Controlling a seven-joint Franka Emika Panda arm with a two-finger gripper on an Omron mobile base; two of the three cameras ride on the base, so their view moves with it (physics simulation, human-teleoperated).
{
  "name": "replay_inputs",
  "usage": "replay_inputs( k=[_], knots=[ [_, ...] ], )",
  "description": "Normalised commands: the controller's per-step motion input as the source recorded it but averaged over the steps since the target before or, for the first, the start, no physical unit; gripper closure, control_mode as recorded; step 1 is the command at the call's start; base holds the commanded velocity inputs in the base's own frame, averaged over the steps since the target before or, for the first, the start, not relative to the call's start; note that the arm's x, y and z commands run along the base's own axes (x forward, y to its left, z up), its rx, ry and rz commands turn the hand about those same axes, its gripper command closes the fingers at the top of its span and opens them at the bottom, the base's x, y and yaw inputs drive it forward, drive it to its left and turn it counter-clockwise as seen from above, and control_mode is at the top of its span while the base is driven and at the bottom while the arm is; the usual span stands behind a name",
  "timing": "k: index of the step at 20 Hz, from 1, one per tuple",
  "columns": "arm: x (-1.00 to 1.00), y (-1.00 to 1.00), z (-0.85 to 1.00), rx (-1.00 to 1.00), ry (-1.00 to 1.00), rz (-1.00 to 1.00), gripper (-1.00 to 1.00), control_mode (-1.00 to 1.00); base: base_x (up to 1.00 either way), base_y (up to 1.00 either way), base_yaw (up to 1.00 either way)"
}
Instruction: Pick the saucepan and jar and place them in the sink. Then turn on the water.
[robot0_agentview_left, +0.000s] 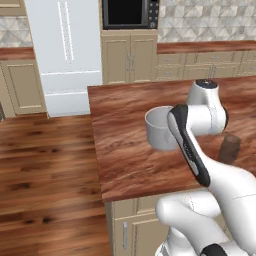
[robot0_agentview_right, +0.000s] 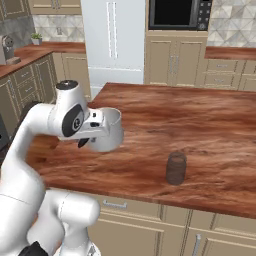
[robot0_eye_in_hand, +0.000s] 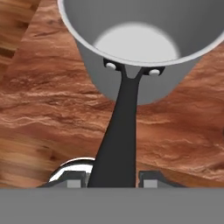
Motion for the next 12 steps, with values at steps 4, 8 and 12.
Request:
replay_inputs(
  k=[4,8,12],
  knots=[
    [-0.59,0.28,0.59,0.00,-0.16,0.05,1.00,-1.00,0.00,0.00,0.00],
    [-0.24,0.02,0.21,0.02,-0.04,0.08,1.00,-1.00,0.00,0.00,0.00],
    [0.00,0.00,0.00,0.00,0.00,0.00,1.00,-1.00,0.00,0.00,0.00]
  ],
)
